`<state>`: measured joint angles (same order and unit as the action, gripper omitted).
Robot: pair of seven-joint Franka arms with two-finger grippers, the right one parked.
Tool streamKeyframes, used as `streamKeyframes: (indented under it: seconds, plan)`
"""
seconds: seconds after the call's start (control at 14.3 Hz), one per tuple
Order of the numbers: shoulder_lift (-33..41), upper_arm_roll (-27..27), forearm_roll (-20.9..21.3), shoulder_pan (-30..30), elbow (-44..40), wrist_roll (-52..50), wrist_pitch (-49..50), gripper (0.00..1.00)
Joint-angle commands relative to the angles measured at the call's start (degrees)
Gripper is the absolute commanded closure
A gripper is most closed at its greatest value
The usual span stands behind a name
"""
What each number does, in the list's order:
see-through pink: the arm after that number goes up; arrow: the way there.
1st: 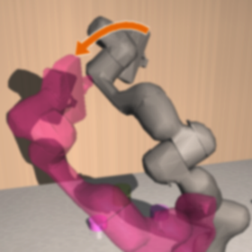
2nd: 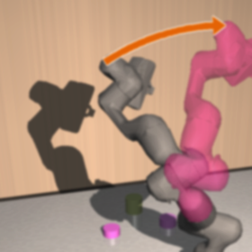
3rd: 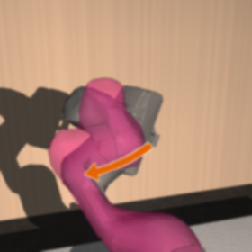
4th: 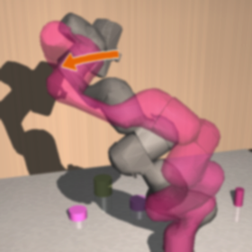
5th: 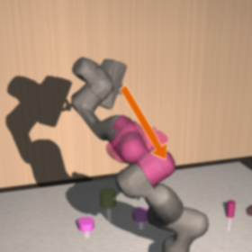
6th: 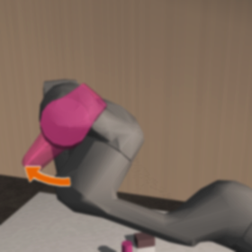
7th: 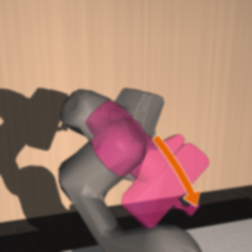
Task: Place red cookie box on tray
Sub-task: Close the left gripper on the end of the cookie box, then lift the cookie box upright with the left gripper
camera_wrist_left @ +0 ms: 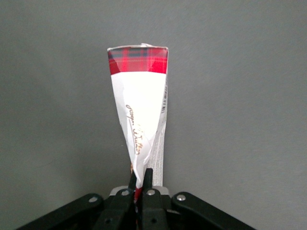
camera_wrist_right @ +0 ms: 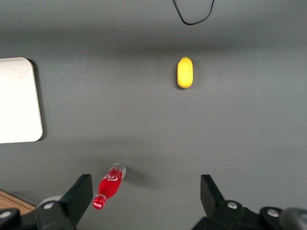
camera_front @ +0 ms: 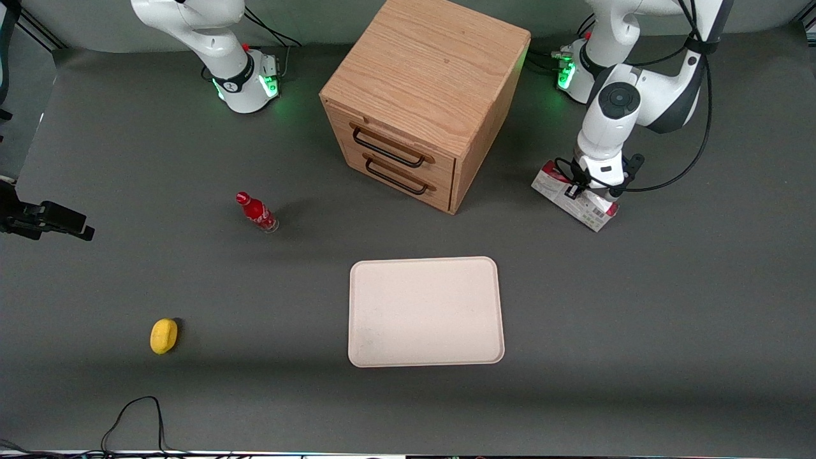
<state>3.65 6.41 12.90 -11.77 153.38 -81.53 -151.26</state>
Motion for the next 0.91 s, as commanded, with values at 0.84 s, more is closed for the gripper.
streamKeyframes:
  seconds: [0.84]
  plan:
    - [5.57, -5.70, -9.64, 0.26, -55.01, 20.27, 61.69, 1.00]
